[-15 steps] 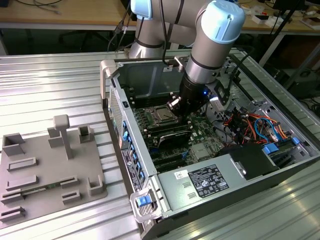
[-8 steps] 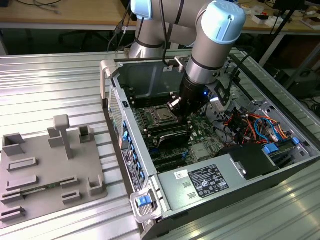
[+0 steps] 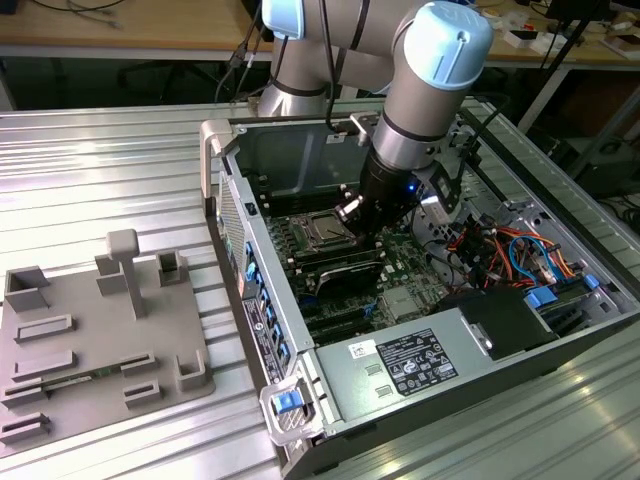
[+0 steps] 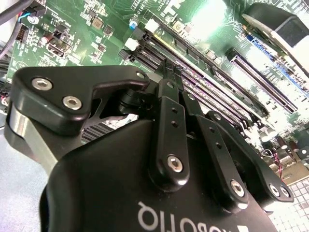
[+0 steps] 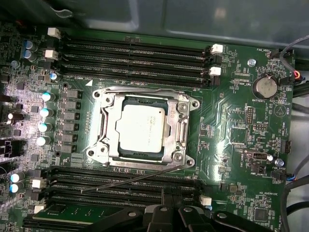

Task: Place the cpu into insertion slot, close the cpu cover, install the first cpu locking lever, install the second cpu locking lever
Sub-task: 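Install the second cpu locking lever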

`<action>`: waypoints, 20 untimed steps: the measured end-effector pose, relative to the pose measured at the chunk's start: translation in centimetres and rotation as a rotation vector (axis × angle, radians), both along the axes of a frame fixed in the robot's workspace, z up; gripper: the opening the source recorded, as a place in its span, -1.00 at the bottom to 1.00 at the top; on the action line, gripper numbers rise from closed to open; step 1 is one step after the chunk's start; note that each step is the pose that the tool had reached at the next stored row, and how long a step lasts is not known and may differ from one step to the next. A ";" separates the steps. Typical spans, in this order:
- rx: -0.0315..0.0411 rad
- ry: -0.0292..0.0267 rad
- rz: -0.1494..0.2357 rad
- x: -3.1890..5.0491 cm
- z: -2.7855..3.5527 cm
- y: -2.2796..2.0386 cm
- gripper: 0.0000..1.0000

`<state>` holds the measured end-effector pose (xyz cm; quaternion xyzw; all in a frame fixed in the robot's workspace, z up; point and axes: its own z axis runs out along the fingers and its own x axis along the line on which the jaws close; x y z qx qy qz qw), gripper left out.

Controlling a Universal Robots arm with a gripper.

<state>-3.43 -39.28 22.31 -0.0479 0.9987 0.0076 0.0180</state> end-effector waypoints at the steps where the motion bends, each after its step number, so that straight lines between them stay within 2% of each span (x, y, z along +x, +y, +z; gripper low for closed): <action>1: 0.0000 -0.0001 0.000 0.00 0.00 -0.03 -0.79; 15: 0.0000 -0.0001 0.000 0.00 0.00 -0.28 -0.79; 17: 0.0000 0.0000 0.000 0.00 0.00 -0.52 -0.79; 20: 0.0000 0.0000 0.000 0.00 0.00 -0.60 -0.79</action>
